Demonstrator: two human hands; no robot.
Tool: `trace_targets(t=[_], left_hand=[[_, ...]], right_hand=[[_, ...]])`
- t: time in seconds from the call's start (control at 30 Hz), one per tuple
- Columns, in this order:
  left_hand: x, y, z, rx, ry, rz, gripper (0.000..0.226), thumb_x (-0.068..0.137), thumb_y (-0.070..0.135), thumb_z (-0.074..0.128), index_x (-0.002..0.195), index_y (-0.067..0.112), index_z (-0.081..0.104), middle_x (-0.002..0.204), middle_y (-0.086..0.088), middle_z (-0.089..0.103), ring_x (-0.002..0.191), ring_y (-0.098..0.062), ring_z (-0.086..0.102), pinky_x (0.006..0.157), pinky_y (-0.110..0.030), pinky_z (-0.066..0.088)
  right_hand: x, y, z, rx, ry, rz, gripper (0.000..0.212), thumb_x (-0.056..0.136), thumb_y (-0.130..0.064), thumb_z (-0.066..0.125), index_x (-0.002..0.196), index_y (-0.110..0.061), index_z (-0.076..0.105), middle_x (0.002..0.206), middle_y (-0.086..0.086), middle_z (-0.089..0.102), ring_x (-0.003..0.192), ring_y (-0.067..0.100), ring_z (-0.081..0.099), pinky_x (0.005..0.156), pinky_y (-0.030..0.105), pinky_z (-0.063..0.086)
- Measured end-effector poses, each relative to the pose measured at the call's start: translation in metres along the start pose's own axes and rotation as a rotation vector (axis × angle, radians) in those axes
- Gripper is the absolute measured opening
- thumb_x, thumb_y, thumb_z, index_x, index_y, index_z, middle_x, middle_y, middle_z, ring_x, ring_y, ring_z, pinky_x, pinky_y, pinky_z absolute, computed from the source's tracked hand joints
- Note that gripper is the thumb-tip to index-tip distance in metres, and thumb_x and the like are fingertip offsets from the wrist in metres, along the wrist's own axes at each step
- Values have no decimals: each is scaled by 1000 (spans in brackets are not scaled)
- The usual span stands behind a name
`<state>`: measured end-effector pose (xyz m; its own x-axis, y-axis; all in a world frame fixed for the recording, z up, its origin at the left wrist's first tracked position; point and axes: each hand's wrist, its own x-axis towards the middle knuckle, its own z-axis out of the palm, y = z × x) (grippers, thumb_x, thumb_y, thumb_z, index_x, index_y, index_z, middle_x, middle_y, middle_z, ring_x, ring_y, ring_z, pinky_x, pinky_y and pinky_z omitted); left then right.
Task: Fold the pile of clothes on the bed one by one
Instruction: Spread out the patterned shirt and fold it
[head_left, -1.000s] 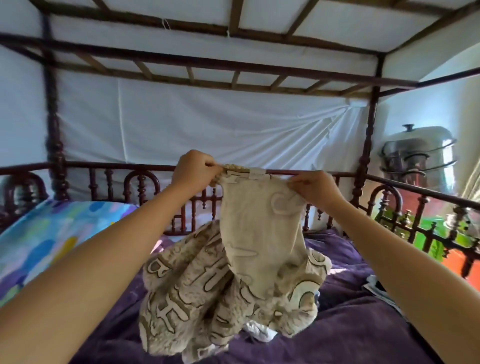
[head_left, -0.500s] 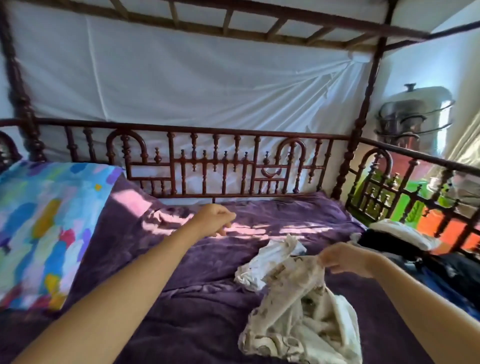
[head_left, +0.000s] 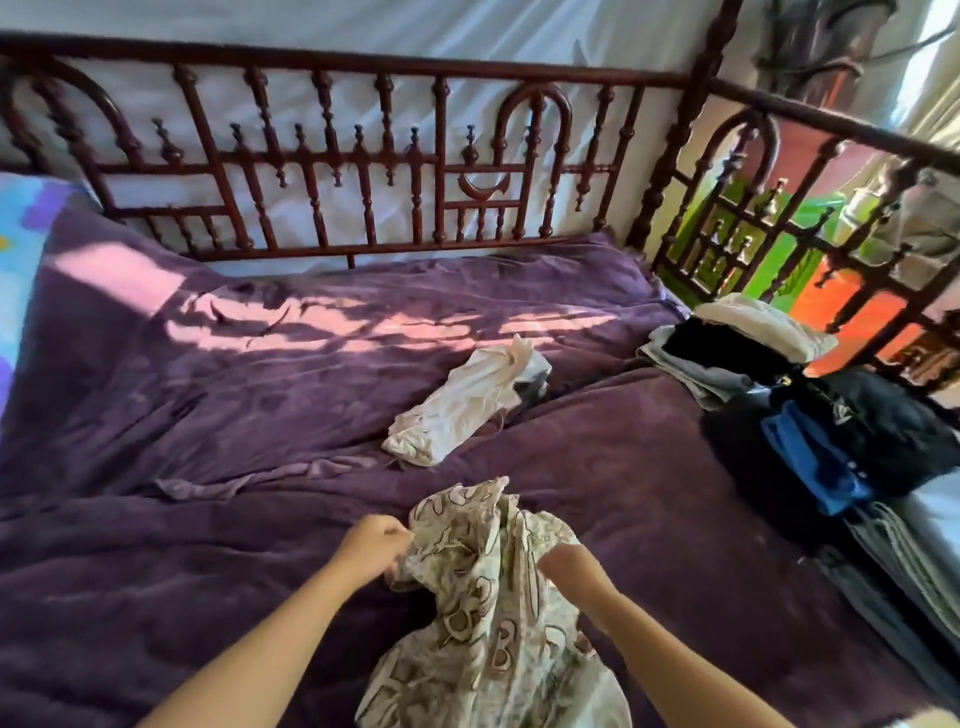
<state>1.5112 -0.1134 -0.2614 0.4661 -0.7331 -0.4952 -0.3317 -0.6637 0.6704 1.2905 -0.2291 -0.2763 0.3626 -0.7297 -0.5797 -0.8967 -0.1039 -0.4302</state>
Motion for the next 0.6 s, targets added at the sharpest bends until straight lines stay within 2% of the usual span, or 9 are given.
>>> trace_targets(t=[0.1, 0.17, 0.27, 0.37, 0.43, 0.47, 0.5, 0.53, 0.6], left_hand=[[26, 15, 14, -9, 68, -44, 21, 88, 14, 54, 68, 17, 61, 70, 2, 63, 67, -14, 60, 56, -23, 40], [43, 18, 31, 1, 70, -82, 12, 88, 18, 57, 85, 11, 67, 90, -4, 69, 89, -20, 64, 70, -26, 42], [62, 18, 66, 55, 34, -168, 35, 88, 28, 61, 115, 7, 61, 118, -8, 64, 111, -21, 58, 85, -24, 42], [72, 21, 100, 145, 36, -182, 55, 85, 38, 63, 131, 12, 50, 131, -4, 56, 121, -19, 52, 98, -26, 40], [74, 25, 116, 175, -1, -198, 63, 84, 38, 63, 139, 16, 40, 137, -1, 49, 125, -18, 47, 96, -27, 37], [76, 26, 121, 171, -9, -202, 65, 84, 37, 64, 140, 15, 39, 137, -2, 49, 125, -18, 47, 95, -27, 37], [79, 27, 125, 162, -9, -214, 63, 84, 35, 65, 138, 14, 41, 132, -3, 53, 123, -19, 49, 94, -27, 39], [81, 29, 128, 139, 19, -214, 55, 84, 31, 65, 133, 13, 47, 121, -5, 59, 117, -20, 54, 90, -27, 41], [82, 36, 128, 38, 120, -206, 29, 86, 18, 62, 114, 9, 62, 96, -3, 63, 101, -21, 61, 74, -23, 41]], right_hand=[[36, 22, -19, -103, 127, 2, 23, 92, -11, 43, 88, 1, 62, 97, 17, 64, 101, 32, 59, 70, 30, 41], [66, 31, -24, -88, 133, 1, 31, 92, -25, 49, 110, -4, 62, 114, 16, 61, 109, 33, 54, 83, 32, 43], [99, 30, -15, -131, -24, 21, 53, 88, -42, 56, 133, -18, 45, 132, 8, 47, 122, 29, 43, 96, 36, 40], [111, 27, 7, -60, -140, 42, 67, 83, -32, 63, 142, -21, 33, 135, 8, 45, 121, 26, 48, 96, 34, 42], [109, 29, 19, 55, -120, 58, 45, 85, -19, 61, 128, -17, 49, 117, 6, 59, 107, 23, 57, 81, 27, 42], [107, 31, 22, 74, -97, 53, 16, 86, -16, 60, 102, -16, 58, 96, 2, 62, 94, 22, 58, 71, 26, 40], [106, 34, 24, 72, -76, 16, 12, 87, -16, 58, 76, -18, 52, 76, -3, 56, 80, 20, 54, 63, 28, 35], [106, 35, 24, 36, -72, -26, 31, 89, -18, 57, 63, -19, 40, 64, -5, 46, 68, 18, 48, 58, 31, 31], [107, 38, 18, -5, -76, -108, 41, 90, -22, 58, 58, -18, 32, 57, -6, 38, 59, 15, 39, 55, 33, 28]])
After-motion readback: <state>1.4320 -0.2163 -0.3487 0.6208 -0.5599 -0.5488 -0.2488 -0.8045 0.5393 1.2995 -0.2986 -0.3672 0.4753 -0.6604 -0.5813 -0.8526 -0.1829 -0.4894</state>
